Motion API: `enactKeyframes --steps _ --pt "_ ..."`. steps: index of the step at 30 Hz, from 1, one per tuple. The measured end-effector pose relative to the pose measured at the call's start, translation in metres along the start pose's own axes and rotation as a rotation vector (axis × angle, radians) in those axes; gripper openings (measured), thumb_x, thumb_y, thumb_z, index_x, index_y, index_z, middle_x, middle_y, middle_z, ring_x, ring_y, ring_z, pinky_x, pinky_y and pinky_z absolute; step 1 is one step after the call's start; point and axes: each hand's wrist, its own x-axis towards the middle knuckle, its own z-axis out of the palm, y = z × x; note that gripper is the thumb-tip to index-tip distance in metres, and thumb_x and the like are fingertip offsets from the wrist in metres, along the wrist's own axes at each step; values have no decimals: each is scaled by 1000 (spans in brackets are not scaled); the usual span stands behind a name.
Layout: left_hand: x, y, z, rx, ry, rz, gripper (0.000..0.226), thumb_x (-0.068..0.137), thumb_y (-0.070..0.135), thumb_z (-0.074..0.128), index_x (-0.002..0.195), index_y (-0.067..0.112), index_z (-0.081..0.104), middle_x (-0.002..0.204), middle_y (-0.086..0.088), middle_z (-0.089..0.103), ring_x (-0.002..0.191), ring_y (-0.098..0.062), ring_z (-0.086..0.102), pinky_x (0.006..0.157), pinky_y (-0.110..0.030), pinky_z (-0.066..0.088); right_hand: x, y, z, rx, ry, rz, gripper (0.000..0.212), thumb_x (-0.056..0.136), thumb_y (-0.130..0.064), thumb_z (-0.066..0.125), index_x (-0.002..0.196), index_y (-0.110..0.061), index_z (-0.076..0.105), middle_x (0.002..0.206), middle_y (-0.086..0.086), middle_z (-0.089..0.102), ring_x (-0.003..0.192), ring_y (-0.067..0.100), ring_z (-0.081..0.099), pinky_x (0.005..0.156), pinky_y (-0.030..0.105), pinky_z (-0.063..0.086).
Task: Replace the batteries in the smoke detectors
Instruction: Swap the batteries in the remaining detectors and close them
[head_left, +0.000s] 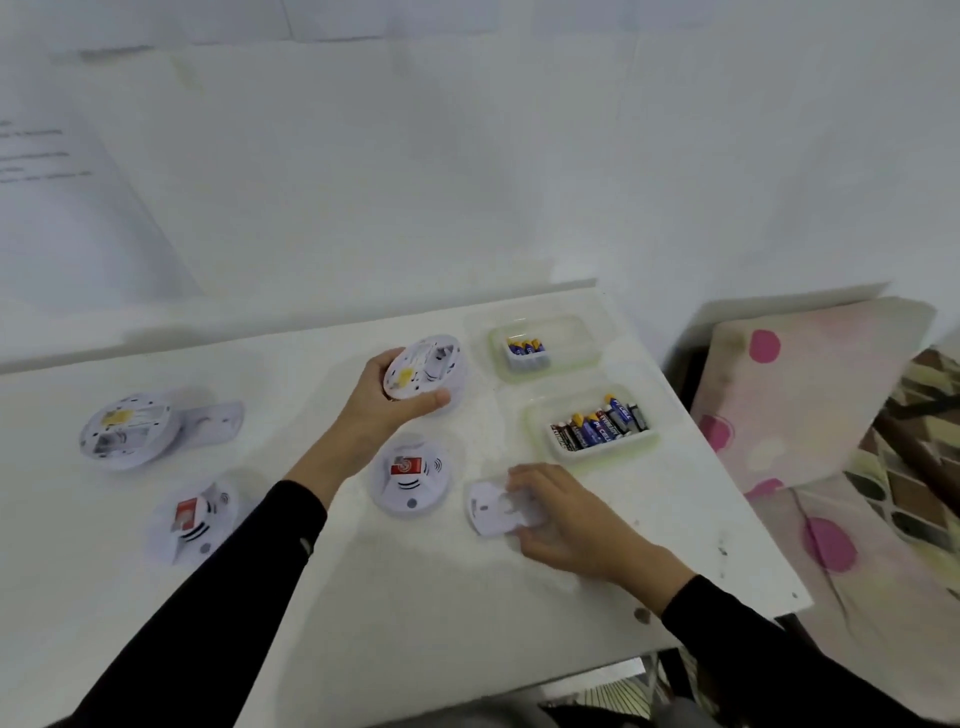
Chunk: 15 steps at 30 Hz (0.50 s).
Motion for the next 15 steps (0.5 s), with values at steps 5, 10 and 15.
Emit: enactKeyframes --steps 5,10,15 --pt "-3 10 26 -106 -63 44 81 68 21 88 135 28 42 132 1 57 111 -2 63 85 -20 53 4 8 4 -12 -21 -68 40 81 -36 59 115 -14 58 136 3 50 127 14 46 101 25 42" --pt "-1 14 31 -799 -202 -38 105 55 38 95 143 23 40 141 -18 55 127 -43 53 100 -55 49 20 -9 -15 80 54 -181 24 90 -23 57 112 -16 61 132 -2 54 124 7 49 102 20 41" --pt "4 27 32 -1021 -199 13 94 55 27 96 133 1 50 136 -22 55 120 -35 60 89 -41 57 88 8 -64 34 270 -124 29 87 -1 49 110 -10 63 115 4 60 114 15 51 97 20 39"
